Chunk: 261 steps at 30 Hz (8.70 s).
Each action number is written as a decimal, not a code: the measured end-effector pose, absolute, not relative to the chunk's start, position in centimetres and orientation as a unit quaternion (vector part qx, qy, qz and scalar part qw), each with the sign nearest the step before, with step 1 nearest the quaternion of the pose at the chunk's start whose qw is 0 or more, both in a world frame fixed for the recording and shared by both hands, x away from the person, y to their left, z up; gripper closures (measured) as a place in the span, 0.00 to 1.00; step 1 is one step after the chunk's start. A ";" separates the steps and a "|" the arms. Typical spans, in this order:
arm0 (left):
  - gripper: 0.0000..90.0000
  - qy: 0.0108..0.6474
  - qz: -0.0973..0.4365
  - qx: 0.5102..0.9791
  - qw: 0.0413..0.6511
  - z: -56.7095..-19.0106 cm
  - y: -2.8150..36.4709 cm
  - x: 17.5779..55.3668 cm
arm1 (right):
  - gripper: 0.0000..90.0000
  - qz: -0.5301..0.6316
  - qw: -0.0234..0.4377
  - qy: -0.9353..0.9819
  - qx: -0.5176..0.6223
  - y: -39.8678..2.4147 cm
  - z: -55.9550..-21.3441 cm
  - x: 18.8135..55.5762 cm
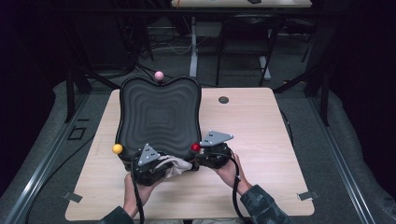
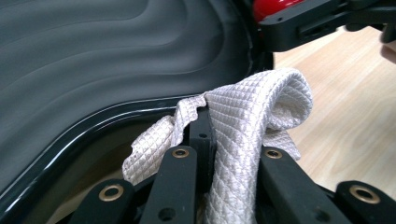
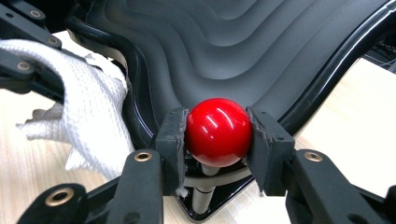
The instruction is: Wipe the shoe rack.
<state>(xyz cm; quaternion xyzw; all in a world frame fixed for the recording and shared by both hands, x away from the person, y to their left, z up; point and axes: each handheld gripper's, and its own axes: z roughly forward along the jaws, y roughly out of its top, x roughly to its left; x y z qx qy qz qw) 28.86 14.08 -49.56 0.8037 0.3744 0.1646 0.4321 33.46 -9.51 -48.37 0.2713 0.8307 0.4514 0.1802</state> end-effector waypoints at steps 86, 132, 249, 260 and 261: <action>0.92 0.476 0.193 0.766 0.387 -49.4 25.2 27.3 | 0.67 0.453 0.180 0.831 0.269 -9.6 -48.4 33.5; 0.92 0.340 0.141 0.830 0.419 -49.8 11.5 29.2 | 0.67 0.456 0.176 0.828 0.274 -9.6 -48.4 33.5; 0.92 0.542 0.158 0.754 0.335 -50.4 31.6 27.5 | 0.66 0.431 0.240 0.797 0.349 -14.1 -48.1 36.6; 0.92 0.545 0.169 0.747 0.342 -49.4 31.8 28.3 | 0.66 0.427 0.239 0.797 0.354 -15.1 -48.0 37.2; 0.92 0.547 0.171 0.744 0.344 -49.3 31.8 28.3 | 0.66 0.427 0.242 0.794 0.358 -15.2 -48.1 37.3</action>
